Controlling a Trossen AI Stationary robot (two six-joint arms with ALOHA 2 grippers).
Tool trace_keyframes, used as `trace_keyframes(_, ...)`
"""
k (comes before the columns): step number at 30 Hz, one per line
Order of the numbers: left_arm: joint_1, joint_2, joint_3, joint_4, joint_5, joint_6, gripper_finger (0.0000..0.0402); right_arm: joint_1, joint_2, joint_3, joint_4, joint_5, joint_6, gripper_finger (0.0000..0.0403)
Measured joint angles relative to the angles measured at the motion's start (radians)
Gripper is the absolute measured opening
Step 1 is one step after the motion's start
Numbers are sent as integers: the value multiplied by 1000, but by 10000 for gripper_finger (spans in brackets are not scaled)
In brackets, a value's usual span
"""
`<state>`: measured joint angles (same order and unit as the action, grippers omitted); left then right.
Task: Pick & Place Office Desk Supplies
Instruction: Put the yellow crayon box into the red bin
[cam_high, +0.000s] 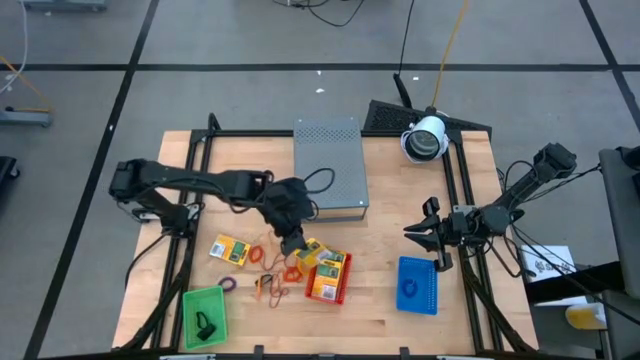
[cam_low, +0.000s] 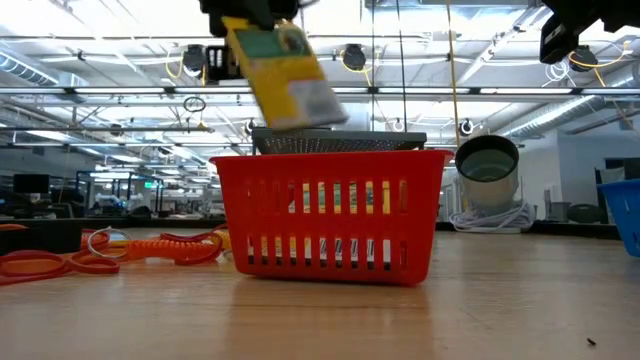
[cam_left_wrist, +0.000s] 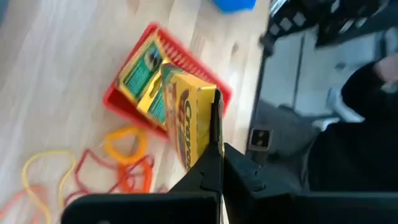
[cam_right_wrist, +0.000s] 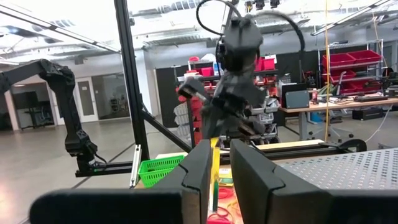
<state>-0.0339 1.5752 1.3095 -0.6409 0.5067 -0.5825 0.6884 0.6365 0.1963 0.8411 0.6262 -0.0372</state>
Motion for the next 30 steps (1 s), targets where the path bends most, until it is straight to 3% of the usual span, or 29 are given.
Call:
trace_keyframes(12, -22, 269, 224, -172, 140, 184, 0, 0, 0, 0, -6, 0, 18, 50)
trace_keyframes(18, -36, 342, 312, -220, 140, 244, 0, 0, 0, 0, -15, 0, 19, 50)
trace_keyframes(30, -46, 382, 318, -214, 87, 271, 0, 0, 0, 0, -17, 0, 19, 50)
